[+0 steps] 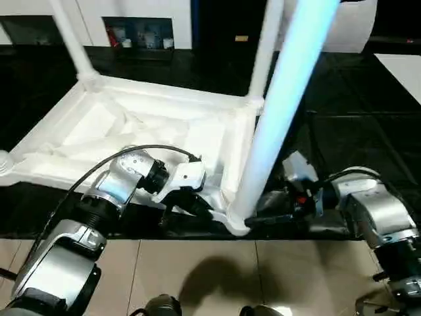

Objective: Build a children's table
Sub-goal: Rotate leg to tighten

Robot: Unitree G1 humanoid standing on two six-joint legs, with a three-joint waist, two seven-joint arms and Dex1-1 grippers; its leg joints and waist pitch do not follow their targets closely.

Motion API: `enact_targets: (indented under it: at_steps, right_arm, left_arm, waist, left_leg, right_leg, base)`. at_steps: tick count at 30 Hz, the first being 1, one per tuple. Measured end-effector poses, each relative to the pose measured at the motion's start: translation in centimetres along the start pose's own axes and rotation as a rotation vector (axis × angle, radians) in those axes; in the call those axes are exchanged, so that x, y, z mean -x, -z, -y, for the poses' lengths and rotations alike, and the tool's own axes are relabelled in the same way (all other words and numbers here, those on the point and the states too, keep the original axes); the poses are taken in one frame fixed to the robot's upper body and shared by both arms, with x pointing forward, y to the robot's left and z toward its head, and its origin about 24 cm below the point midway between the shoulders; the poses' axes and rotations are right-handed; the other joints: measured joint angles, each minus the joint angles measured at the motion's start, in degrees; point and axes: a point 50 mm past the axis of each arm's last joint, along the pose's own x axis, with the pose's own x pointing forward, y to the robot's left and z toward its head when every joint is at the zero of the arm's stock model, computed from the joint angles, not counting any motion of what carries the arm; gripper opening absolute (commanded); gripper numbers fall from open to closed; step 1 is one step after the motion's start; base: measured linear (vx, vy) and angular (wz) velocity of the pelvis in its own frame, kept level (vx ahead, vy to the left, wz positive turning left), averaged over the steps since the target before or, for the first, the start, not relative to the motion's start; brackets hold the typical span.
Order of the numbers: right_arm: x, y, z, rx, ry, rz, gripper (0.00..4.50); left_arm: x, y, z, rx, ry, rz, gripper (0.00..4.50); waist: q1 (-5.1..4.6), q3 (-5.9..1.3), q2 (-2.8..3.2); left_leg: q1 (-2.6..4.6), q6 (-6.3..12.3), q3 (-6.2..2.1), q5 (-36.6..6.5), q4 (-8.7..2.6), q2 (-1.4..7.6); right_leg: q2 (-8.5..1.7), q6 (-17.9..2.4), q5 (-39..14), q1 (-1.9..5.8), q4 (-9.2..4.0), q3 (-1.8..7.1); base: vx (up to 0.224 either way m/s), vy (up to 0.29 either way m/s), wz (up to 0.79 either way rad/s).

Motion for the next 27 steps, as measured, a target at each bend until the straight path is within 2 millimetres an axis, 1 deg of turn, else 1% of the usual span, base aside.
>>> enact_targets:
  at_steps: [1,5,6,7,11,13,18,21,23,24,27]
  right_arm:
    - [-0.1,0.0,0.1,-0.001,-0.004,-0.002,2.74]
    - [-0.3,-0.2,0.2,0.007,-0.019,-0.011,2.62]
    - [-0.3,-0.3,0.2,0.008,-0.022,-0.012,2.53]
    - [-0.3,-0.3,0.2,0.008,-0.024,-0.014,2.33]
    - [-0.4,-0.2,0.2,0.008,-0.03,-0.014,2.2]
    - [-0.5,-0.2,0.2,0.008,-0.033,-0.014,2.0]
    - [-0.4,-0.2,0.1,-0.011,-0.022,-0.01,1.92]
    - [-0.8,0.2,-0.2,-0.053,0.047,0.026,1.91]
    - [-1.3,0.3,0.0,-0.086,0.162,0.059,1.91]
    - [-1.5,0.3,0.2,-0.098,0.215,0.067,1.91]
    - [-1.9,0.3,1.1,-0.15,0.404,0.092,1.91]
  left_arm:
    - [0.0,0.0,0.0,-0.003,0.001,-0.001,0.0]
    - [0.0,0.0,0.2,-0.009,0.006,-0.002,0.0]
    - [-0.1,0.0,0.2,-0.01,0.007,-0.001,0.0]
    - [-0.1,0.0,0.2,-0.01,0.007,-0.001,0.0]
    - [-0.1,0.0,0.3,-0.013,0.014,-0.001,0.0]
    - [-0.1,0.0,0.3,-0.013,0.014,-0.002,0.0]
    - [-0.2,0.0,0.3,0.002,0.006,0.008,0.0]
    - [-0.4,0.1,0.2,0.051,-0.018,0.024,0.0]
    - [0.0,0.4,-0.1,0.107,-0.091,0.026,0.0]
    - [0.1,0.6,-0.3,0.133,-0.127,0.027,0.0]
    - [-0.2,0.7,-1.1,0.215,-0.241,0.039,0.0]
  waist:
    - [0.01,0.0,-0.01]
    - [0.07,0.0,-0.02]
    - [0.12,0.0,-0.03]
    - [0.18,0.0,-0.04]
    - [0.26,-0.01,-0.04]
    - [0.26,-0.01,-0.04]
    - [0.41,-0.01,-0.04]
    - [0.44,-0.02,-0.05]
    - [-0.14,-0.03,-0.07]
    - [-0.59,-0.03,-0.07]
    - [-2.28,0.02,-0.16]
  left_leg:
    - [0.0,0.0,0.0,0.0,0.0,0.0]
    - [-0.02,0.0,0.0,0.0,0.0,0.0]
    - [-0.02,0.0,0.0,0.0,0.0,0.0]
    - [-0.02,0.01,0.0,0.0,0.0,0.0]
    - [-0.02,0.01,0.0,0.0,0.0,0.01]
    - [-0.01,0.01,0.0,0.0,0.0,0.01]
    - [-0.01,0.0,0.0,0.0,0.0,0.01]
    - [0.05,0.0,0.0,0.0,0.0,0.01]
    - [0.21,-0.08,0.02,0.0,0.04,0.01]
    - [0.32,-0.14,0.04,0.1,0.04,0.01]
    - [0.71,-0.59,0.04,0.0,-0.08,0.0]
  right_leg:
    - [0.0,0.0,0.0,0.0,0.0,0.0]
    - [0.0,0.0,0.0,-0.02,0.02,-0.01]
    - [0.0,0.0,0.0,-0.02,0.02,-0.01]
    - [0.0,0.0,0.0,-0.02,0.02,-0.01]
    - [0.0,0.0,0.0,-0.03,0.02,-0.01]
    - [0.0,0.0,0.0,-0.03,0.04,-0.01]
    - [0.0,0.0,0.0,-0.03,0.03,-0.01]
    - [0.0,0.0,0.0,-0.02,0.07,0.01]
    - [0.0,0.0,0.0,0.01,0.23,0.05]
    - [0.0,0.0,0.1,0.04,0.27,0.09]
    - [0.02,0.2,0.0,0.25,0.22,0.15]
  base:
    - [0.0,0.0,0.0]
    - [0.0,0.0,0.0]
    - [0.0,0.0,0.0]
    - [0.0,0.0,0.0]
    - [0.0,0.0,0.0]
    - [0.0,0.0,0.0]
    - [0.0,0.0,0.0]
    - [0.0,0.0,0.0]
    - [0.0,0.0,0.0]
    - [0.0,0.0,0.0]
    - [0.0,0.0,0.0]
